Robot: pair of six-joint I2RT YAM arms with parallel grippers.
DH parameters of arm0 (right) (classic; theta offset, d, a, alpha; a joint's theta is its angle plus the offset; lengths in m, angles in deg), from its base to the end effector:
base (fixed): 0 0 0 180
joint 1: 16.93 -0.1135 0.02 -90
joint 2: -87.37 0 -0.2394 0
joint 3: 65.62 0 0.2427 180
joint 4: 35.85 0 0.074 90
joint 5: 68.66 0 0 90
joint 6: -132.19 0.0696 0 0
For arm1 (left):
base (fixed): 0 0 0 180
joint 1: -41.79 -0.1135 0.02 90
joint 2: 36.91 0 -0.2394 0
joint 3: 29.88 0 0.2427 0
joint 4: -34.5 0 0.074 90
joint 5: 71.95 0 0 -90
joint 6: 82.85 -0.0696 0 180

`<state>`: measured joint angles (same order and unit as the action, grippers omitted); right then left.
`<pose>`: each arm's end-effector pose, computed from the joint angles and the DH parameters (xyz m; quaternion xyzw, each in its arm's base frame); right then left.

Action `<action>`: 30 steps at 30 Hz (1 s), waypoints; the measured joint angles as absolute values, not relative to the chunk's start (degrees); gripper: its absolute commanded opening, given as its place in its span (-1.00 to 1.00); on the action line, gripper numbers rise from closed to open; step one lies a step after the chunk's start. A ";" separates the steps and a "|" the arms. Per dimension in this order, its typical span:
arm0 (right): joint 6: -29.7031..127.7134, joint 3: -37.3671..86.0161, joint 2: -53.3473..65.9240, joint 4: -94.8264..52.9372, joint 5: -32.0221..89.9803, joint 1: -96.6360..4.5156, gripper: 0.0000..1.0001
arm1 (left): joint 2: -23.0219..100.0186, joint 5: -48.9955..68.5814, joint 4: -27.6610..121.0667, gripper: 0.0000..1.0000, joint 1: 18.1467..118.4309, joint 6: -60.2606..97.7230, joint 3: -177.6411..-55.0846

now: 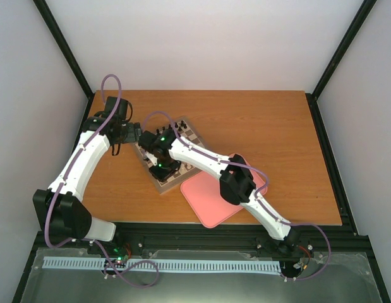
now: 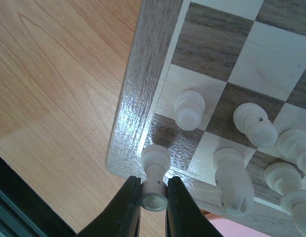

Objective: Set up the chess pieces on the board
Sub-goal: Place the chess piece on the chessboard.

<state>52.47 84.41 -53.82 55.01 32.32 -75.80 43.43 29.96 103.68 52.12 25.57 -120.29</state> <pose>0.2296 0.4059 0.1599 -0.4146 0.9023 0.1179 0.0029 0.2896 -0.0382 0.2700 -0.0952 0.9543 0.0311 0.2814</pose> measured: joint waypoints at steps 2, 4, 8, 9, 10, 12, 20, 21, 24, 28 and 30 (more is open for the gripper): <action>52.36 85.09 -54.27 55.17 32.30 -75.80 -0.80 | 43.43 30.30 103.63 1.00 52.09 25.57 -120.29; 52.26 85.50 -54.49 55.23 32.23 -75.80 -0.80 | 43.43 30.48 103.63 1.00 52.01 25.57 -120.29; 52.12 85.85 -54.67 55.65 31.62 -75.80 -0.79 | 43.43 30.50 103.59 1.00 52.01 25.57 -120.29; 52.08 85.88 -54.67 55.65 31.45 -75.80 -0.79 | 43.43 30.50 103.59 1.00 52.01 25.57 -120.29; 52.04 85.90 -54.69 55.67 31.32 -75.80 -0.79 | 43.43 30.50 103.59 1.00 52.01 25.57 -120.29; 51.99 85.92 -54.76 55.67 31.21 -75.80 -0.78 | 43.43 30.52 103.59 1.00 52.01 25.57 -120.29; 51.53 86.23 -55.32 55.71 31.23 -75.85 -0.70 | 43.43 30.74 103.42 0.99 51.92 25.57 -120.27; 51.43 86.23 -55.35 55.78 31.21 -75.85 -0.68 | 43.43 30.72 103.39 1.00 51.92 25.57 -120.27; 51.40 86.23 -55.35 55.84 31.21 -75.85 -0.62 | 43.43 30.65 103.28 1.00 51.92 25.57 -120.27; 51.27 86.23 -55.35 55.87 31.10 -75.85 -0.59 | 43.43 30.63 103.28 1.00 51.92 25.57 -120.27; 51.23 86.23 -55.35 55.87 31.10 -75.85 -0.59 | 43.43 30.63 103.26 0.99 51.92 25.57 -120.27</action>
